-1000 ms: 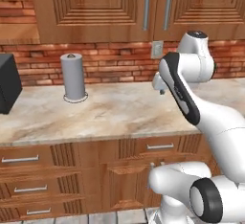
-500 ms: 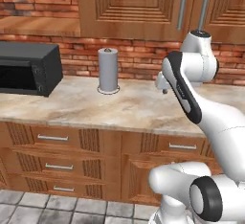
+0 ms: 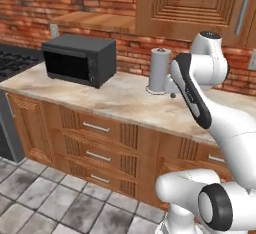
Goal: Navigate to the coffee machine.
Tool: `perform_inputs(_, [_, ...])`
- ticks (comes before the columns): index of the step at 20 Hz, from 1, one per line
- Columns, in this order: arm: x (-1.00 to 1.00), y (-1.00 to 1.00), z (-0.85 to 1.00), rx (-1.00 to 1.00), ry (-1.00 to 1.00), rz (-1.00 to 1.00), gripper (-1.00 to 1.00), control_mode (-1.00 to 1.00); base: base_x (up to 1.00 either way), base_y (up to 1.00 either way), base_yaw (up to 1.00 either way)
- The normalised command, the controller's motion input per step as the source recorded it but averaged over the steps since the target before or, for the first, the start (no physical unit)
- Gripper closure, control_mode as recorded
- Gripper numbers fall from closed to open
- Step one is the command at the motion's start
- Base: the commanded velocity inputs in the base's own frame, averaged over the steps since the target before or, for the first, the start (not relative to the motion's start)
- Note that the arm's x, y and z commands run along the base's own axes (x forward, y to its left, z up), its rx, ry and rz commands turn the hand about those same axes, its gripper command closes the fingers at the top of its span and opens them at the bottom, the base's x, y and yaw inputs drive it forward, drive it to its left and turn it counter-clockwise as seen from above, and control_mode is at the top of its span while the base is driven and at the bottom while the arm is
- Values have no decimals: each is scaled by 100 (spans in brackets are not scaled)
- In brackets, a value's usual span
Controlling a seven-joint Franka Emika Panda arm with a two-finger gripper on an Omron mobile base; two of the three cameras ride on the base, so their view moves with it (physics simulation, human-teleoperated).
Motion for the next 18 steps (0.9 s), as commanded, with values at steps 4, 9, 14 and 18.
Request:
perform_inputs(4, [0,0,0,0,0,0,-100,100,-8,0,57])
perform_inputs(9, [0,0,0,0,0,0,-100,100,-3,0,60])
perform_inputs(14, [0,0,0,0,0,0,-100,100,0,0,58])
perform_inputs(18, [0,0,0,0,0,0,-100,100,14,0,52])
